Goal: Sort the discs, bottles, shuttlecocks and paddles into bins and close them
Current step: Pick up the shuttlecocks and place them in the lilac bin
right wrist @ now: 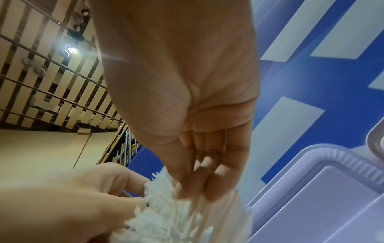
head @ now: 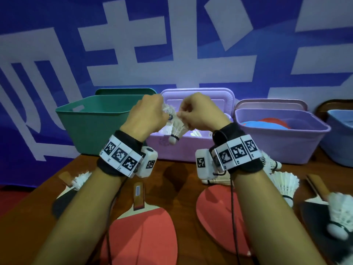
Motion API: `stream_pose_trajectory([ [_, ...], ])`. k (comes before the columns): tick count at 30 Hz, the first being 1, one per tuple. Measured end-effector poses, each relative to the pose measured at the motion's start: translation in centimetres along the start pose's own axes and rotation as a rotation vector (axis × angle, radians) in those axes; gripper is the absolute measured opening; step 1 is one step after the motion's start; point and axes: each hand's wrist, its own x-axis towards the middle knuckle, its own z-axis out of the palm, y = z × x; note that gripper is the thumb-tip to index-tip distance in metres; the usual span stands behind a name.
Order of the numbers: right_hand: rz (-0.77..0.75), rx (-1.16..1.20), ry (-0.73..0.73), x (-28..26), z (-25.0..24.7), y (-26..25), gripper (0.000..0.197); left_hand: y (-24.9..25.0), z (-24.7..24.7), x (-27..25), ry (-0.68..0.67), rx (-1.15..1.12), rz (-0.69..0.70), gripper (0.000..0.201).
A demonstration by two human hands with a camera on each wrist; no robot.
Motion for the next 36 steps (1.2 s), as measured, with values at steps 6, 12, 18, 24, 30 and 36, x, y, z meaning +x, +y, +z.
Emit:
stream_pose_trajectory([
  [6, 0.143, 0.189, 0.090, -0.2, -2.6, 2.6, 0.017, 1.6, 1.5, 2.4, 0.056, -0.164, 0.001, 0.015],
  [12, 0.127, 0.273, 0.134, 1.1, -1.3, 3.6, 0.012, 1.5, 2.5, 3.4, 0.066, -0.228, -0.011, 0.015],
  [18, 0.062, 0.168, 0.238, 2.1, 0.6, 3.7, 0.017, -0.4, 2.9, 3.7, 0.005, -0.284, -0.115, 0.019],
  [24, 0.071, 0.075, 0.200, 1.9, 1.5, 3.9, 0.024, -0.7, 3.6, 4.0, -0.033, -0.404, -0.192, 0.020],
  [30, 0.184, 0.035, 0.010, 1.4, 2.2, 5.2, 0.038, -1.0, 4.4, 3.7, -0.107, -0.527, -0.229, 0.041],
  [36, 0.092, 0.033, 0.030, 0.6, 3.1, 5.3, 0.057, -2.2, 6.2, 4.6, -0.060, -0.547, -0.221, 0.049],
])
